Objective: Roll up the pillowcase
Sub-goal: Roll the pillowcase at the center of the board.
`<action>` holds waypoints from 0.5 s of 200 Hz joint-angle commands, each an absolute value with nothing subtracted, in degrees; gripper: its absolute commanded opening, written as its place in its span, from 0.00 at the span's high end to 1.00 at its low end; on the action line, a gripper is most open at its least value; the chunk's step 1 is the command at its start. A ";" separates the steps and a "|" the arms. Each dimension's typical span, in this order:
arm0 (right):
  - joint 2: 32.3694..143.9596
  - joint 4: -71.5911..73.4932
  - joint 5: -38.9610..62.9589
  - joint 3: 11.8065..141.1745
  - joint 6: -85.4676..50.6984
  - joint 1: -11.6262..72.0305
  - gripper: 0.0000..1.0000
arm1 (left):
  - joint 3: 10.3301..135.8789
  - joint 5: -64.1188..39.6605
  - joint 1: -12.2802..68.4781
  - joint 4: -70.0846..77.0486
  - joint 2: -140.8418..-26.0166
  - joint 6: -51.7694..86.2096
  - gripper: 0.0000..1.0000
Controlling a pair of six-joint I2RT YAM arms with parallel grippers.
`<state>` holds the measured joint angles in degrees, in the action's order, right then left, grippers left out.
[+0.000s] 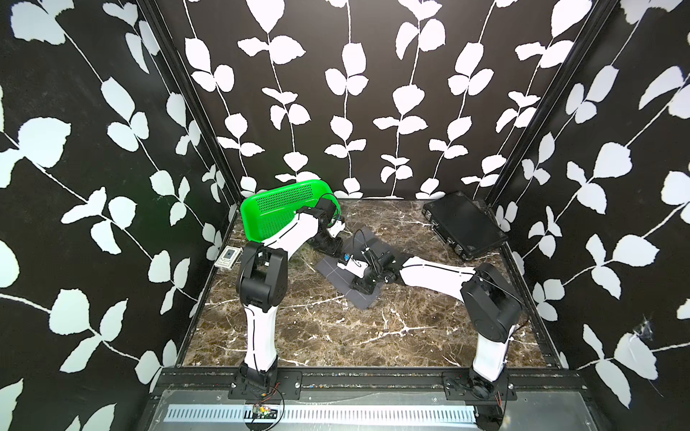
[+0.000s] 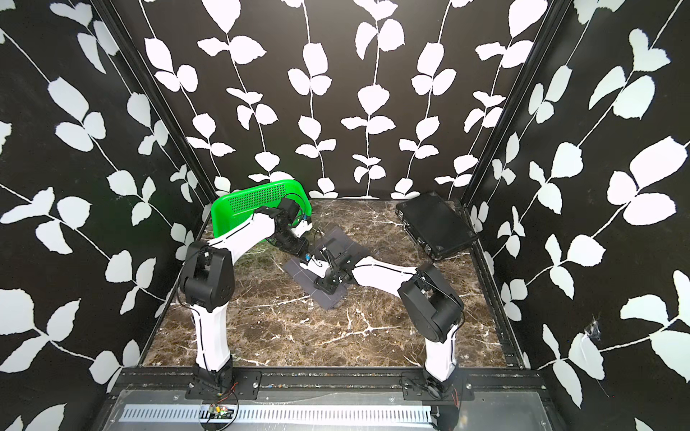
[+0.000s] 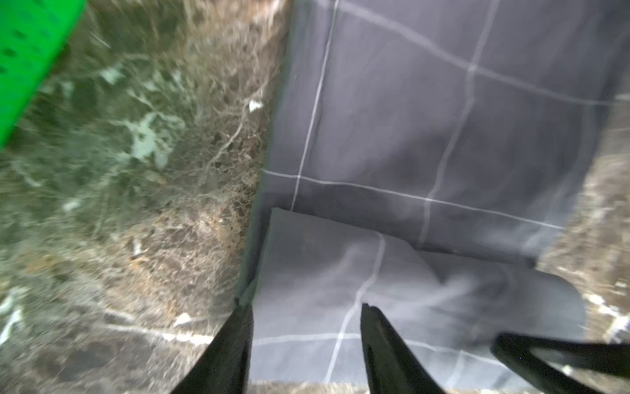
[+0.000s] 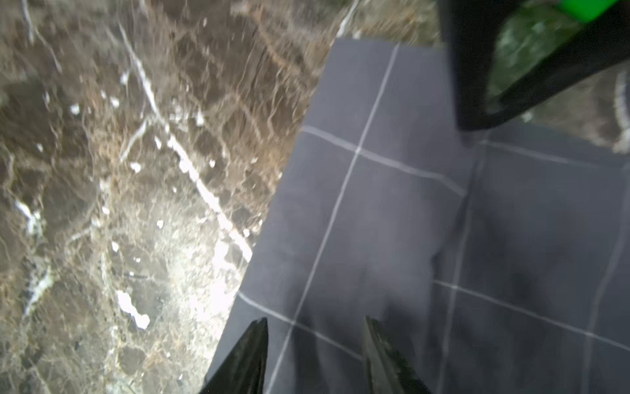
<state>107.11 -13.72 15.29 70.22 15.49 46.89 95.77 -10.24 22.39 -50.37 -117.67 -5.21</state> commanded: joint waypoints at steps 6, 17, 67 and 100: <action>104.65 -12.34 12.22 67.40 17.05 48.88 0.52 | 92.14 -7.21 22.14 -46.61 -117.42 -5.41 0.49; 104.18 -12.59 11.68 66.75 16.79 49.20 0.52 | 90.40 -7.09 22.15 -45.06 -117.57 -5.41 0.49; 100.18 -14.71 10.24 65.43 18.29 50.87 0.49 | 87.98 -7.22 21.71 -42.32 -119.68 -2.92 0.49; 97.88 -14.35 7.39 65.65 19.42 54.01 0.43 | 86.90 -11.81 21.64 -45.77 -120.43 0.45 0.52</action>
<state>100.05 -14.44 10.22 66.63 18.06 51.46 88.84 -8.40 22.02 -43.55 -119.57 -2.74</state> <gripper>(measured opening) 0.544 0.489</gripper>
